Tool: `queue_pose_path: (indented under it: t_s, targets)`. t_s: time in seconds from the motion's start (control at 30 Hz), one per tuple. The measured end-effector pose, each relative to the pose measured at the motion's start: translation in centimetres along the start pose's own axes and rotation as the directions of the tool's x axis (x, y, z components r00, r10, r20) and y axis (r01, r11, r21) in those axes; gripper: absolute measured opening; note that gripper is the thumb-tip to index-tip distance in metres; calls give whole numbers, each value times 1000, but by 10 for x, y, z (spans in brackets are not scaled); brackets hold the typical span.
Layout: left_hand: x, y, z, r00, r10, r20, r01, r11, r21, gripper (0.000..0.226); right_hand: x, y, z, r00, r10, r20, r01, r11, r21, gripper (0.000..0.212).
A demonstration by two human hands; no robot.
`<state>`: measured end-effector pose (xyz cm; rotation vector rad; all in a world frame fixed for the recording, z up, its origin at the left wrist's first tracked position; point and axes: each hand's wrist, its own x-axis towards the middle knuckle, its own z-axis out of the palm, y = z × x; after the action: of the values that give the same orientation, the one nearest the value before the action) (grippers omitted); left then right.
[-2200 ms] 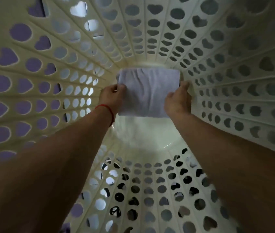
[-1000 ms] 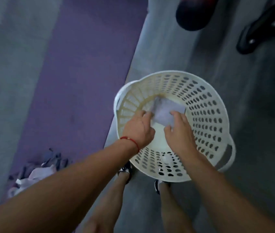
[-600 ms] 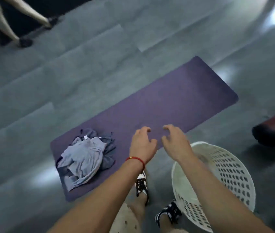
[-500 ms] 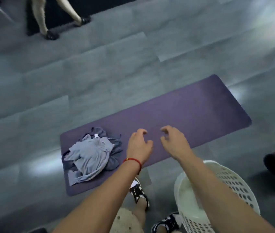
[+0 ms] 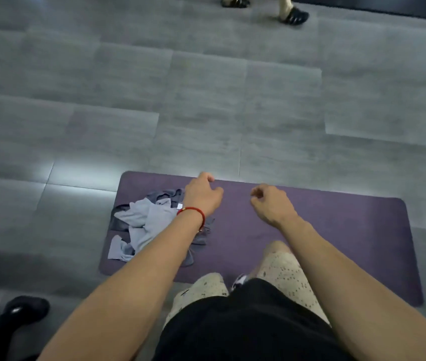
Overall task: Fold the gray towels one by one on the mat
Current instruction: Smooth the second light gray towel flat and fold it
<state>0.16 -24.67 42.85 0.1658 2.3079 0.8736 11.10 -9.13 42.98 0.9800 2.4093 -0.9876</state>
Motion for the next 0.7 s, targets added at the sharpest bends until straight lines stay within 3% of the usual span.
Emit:
queue_pose_path:
  t_s: [0.13, 0.27, 0.33, 0.5, 0.57, 0.7]
  targets:
    - [81, 31, -4, 995, -99, -27, 97, 994, -54, 30, 108, -23, -38, 996, -8, 89, 8, 1000, -10, 23]
    - [200, 89, 0, 976, -203, -75, 195, 976, -99, 30, 268, -40, -89, 986, -34, 163, 42, 998, -47, 25]
    - [271, 126, 2, 953, -282, -109, 268, 954, -132, 25, 350, -57, -116, 968, -84, 238, 84, 996, 14, 17]
    - [393, 222, -22, 842, -512, -169, 459, 845, -274, 28, 501, -111, -192, 860, -167, 482, 230, 971, -73, 22]
    - [413, 250, -46, 795, -570, -208, 460, 789, -407, 31, 534, -152, -217, 807, -203, 554, 322, 939, -125, 26]
    - [427, 276, -101, 705, -646, -293, 462, 731, -503, 28, 560, -250, -242, 678, -319, 662, 582, 783, -219, 41]
